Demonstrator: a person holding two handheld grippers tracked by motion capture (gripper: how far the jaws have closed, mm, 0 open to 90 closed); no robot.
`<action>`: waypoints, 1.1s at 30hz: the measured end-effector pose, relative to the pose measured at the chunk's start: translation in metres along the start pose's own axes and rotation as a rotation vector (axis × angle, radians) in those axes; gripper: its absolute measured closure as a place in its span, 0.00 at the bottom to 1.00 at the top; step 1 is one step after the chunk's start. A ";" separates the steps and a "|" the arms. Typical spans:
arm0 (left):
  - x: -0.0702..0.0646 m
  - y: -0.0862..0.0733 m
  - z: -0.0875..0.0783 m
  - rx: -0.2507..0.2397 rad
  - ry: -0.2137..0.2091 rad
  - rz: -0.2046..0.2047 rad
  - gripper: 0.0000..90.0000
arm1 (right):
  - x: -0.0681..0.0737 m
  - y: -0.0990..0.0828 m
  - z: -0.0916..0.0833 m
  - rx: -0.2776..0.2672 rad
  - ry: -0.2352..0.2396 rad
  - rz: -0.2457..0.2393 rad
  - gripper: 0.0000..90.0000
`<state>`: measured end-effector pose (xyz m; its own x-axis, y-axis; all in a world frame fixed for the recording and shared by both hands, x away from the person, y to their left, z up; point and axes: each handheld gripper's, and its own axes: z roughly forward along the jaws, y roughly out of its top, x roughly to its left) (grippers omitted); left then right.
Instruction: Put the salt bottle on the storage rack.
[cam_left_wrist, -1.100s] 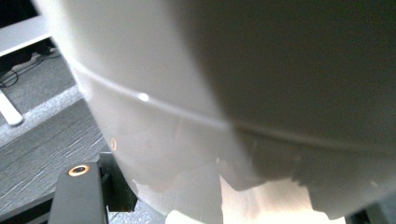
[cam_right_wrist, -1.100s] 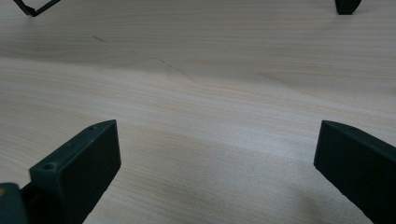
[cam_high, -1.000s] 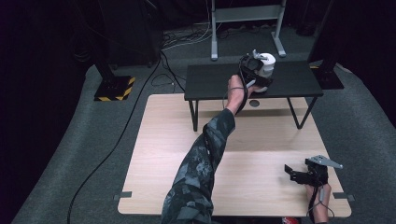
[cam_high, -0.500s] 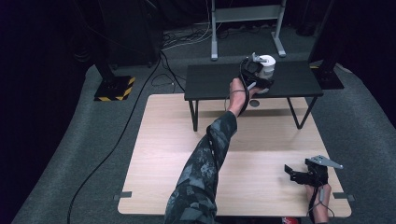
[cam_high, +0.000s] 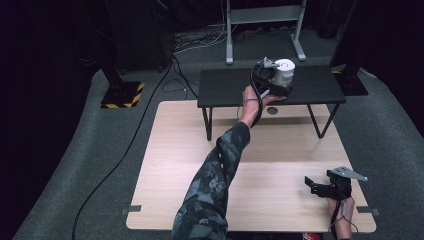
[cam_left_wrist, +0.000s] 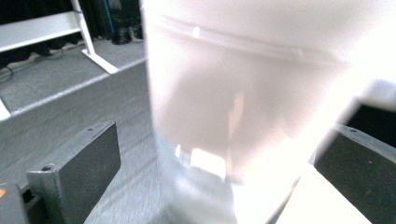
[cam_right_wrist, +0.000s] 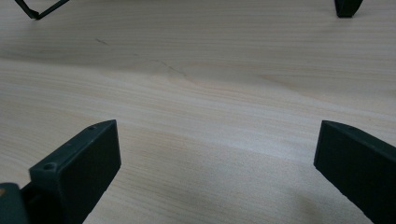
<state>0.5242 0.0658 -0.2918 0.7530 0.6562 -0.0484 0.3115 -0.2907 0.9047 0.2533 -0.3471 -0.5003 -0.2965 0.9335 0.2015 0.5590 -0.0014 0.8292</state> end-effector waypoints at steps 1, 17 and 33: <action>0.001 -0.002 -0.004 -0.002 -0.005 0.001 0.00 | 0.000 0.000 0.000 -0.001 -0.001 -0.001 0.00; -0.033 -0.185 -0.157 0.008 0.201 0.129 0.00 | 0.005 -0.001 0.000 -0.003 -0.027 -0.016 0.00; -0.055 -0.299 -0.185 0.226 0.250 -0.011 0.02 | 0.009 0.003 0.002 0.018 -0.047 -0.018 0.00</action>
<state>0.2823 0.2456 -0.4810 0.5922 0.8025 0.0735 0.4604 -0.4119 0.7864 0.2541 -0.3379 -0.4971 -0.2704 0.9492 0.1612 0.5678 0.0220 0.8229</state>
